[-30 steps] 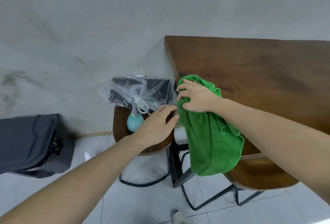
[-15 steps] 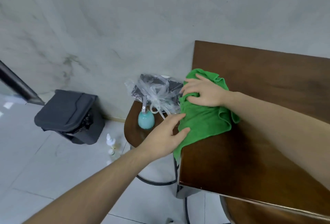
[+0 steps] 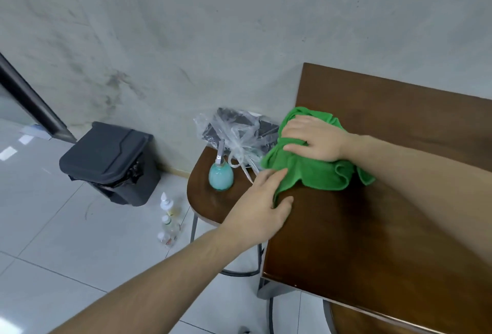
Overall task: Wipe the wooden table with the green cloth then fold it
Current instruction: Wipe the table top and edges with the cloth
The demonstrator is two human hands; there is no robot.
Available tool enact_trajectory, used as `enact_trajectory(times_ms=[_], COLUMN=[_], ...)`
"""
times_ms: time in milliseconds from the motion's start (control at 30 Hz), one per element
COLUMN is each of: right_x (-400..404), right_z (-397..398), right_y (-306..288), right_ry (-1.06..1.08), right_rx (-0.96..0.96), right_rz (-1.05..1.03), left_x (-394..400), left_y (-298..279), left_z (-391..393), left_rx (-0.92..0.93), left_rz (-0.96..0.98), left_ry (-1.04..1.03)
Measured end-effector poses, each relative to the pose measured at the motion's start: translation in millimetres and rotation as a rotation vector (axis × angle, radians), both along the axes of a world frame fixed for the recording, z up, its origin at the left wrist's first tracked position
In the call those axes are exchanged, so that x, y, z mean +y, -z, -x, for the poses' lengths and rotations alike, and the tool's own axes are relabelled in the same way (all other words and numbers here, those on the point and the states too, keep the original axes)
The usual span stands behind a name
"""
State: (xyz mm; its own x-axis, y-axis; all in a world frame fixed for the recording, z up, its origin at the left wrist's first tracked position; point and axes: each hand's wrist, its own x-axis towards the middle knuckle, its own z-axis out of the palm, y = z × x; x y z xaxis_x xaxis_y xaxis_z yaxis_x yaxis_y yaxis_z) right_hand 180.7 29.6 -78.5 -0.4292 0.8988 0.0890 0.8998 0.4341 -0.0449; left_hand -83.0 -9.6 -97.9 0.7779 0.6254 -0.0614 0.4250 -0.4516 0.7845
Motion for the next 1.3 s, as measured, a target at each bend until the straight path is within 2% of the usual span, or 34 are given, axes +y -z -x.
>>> enact_trajectory(times_ms=[200, 300, 400, 533, 700, 767, 1033, 1100, 1200, 1300], right_x=[48, 58, 44, 19, 44, 64, 123, 125, 117, 119], right_z=[-56, -64, -59, -51, -66, -81, -130, -127, -114, -107], right_y=[1, 2, 1, 4, 8, 10, 0, 0, 2, 5], right_ry=[0.337, 0.409, 0.28, 0.07, -0.085, -0.062, 0.332, 0.285, 0.026, -0.083], right_rx=[-0.011, 0.033, 0.121, 0.127, 0.121, 0.084, 0.065, 0.075, 0.088, 0.07], right_rz=[0.062, 0.097, 0.104, 0.099, 0.008, -0.018, 0.075, 0.057, 0.022, 0.076], left_x=[5, 8, 10, 11, 24, 33, 57, 61, 67, 72], left_y=[-8, -11, -14, -16, -17, -17, -13, -10, -7, -4], left_z=[-27, -41, -55, -69, -92, -104, -143, -150, -161, -169], left_rx=[0.064, 0.101, 0.123, 0.145, 0.171, 0.194, 0.222, 0.223, 0.233, 0.236], left_rz=[-0.077, -0.134, -0.215, -0.245, -0.265, -0.284, -0.426, -0.46, -0.529, -0.581], left_ry=[0.001, -0.004, -0.024, -0.025, -0.035, -0.017, -0.013, -0.017, -0.011, -0.024])
